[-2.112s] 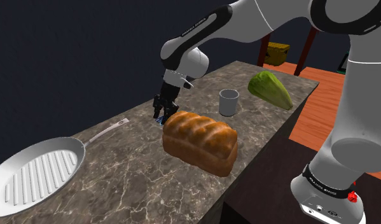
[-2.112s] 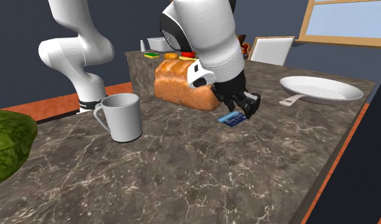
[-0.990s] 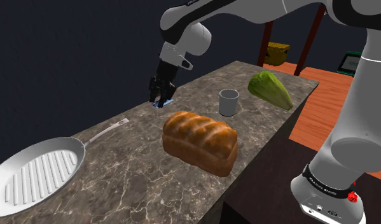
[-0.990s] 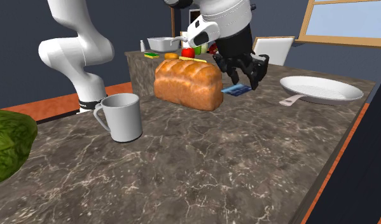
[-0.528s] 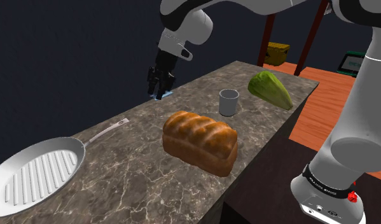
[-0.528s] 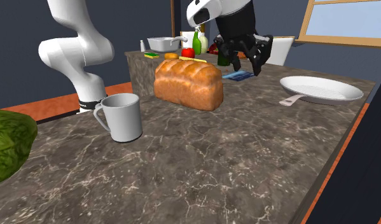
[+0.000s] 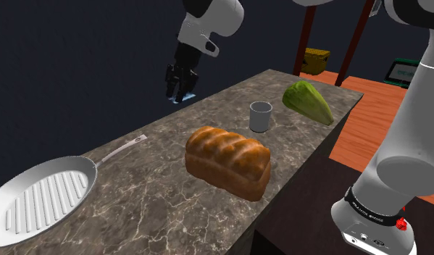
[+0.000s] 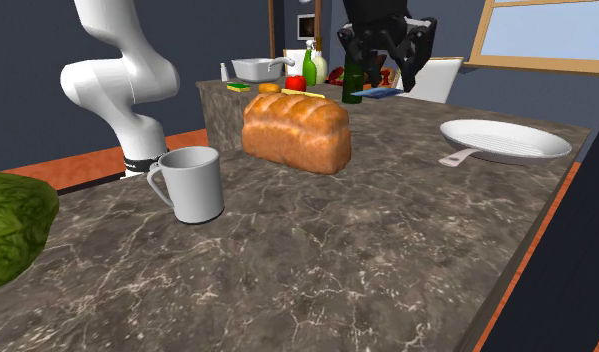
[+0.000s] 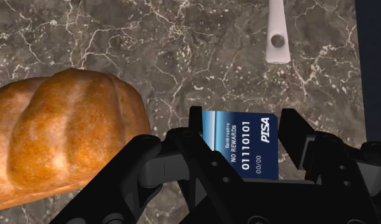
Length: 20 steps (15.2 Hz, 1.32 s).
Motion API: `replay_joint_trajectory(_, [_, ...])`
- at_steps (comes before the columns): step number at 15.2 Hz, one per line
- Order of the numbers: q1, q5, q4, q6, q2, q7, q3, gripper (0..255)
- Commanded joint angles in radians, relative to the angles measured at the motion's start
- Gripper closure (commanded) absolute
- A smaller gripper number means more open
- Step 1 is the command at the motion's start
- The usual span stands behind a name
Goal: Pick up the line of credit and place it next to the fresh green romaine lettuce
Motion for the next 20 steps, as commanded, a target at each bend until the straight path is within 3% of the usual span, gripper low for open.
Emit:
replay_joint_trajectory(1, [0.0,-0.005,0.023,-0.022,-0.003,0.014,-0.001,255])
replay_joint_trajectory(3, [-0.001,-0.007,0.035,-0.034,-0.004,0.021,-0.001,255])
replay_joint_trajectory(11, [-0.109,0.02,-0.058,-0.144,-0.099,-0.149,-0.089,255])
replay_joint_trajectory(20, [-0.223,-0.001,-0.069,-0.28,-0.128,-0.323,-0.2,255])
